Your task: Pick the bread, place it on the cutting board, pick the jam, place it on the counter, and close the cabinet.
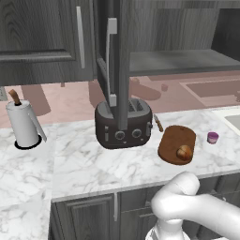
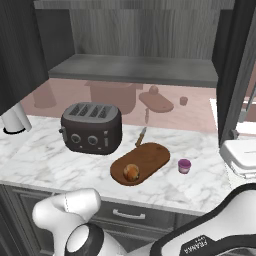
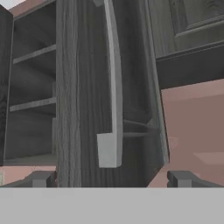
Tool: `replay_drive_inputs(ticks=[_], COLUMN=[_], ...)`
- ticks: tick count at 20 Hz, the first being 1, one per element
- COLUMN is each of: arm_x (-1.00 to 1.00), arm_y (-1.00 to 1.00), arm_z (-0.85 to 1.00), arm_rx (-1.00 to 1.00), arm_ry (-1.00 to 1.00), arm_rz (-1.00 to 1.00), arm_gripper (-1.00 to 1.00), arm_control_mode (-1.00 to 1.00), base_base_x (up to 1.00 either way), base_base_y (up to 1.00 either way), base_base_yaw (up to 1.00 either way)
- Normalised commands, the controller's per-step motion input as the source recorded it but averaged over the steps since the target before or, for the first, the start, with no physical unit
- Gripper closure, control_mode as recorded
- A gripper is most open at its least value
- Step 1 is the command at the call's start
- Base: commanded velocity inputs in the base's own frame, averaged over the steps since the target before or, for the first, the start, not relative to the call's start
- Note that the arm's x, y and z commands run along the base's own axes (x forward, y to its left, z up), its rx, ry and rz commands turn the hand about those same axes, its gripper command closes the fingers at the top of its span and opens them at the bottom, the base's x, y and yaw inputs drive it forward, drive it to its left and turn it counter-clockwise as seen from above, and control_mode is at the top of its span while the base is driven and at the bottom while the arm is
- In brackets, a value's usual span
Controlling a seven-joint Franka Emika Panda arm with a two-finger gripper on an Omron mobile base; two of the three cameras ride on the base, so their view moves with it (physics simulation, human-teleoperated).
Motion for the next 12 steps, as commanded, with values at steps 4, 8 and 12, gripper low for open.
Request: replay_drive_inputs(ticks=[4,8,12], arm_x=[0.08,0.17,0.17], arm_y=[0.0,0.0,0.0], arm_z=[0.0,0.0,0.0], arm_rx=[0.0,0.0,0.0], arm_ry=[-0.03,-0.03,-0.03], arm_rz=[0.04,0.04,0.03], arm_gripper=[-1.0,-1.0,-1.0], arm_control_mode=[-1.0,-1.0,-1.0], base_base_x=[0.0,0.0,0.0], base_base_y=[0.0,0.0,0.0], base_base_yaw=[0.0,0.0,0.0])
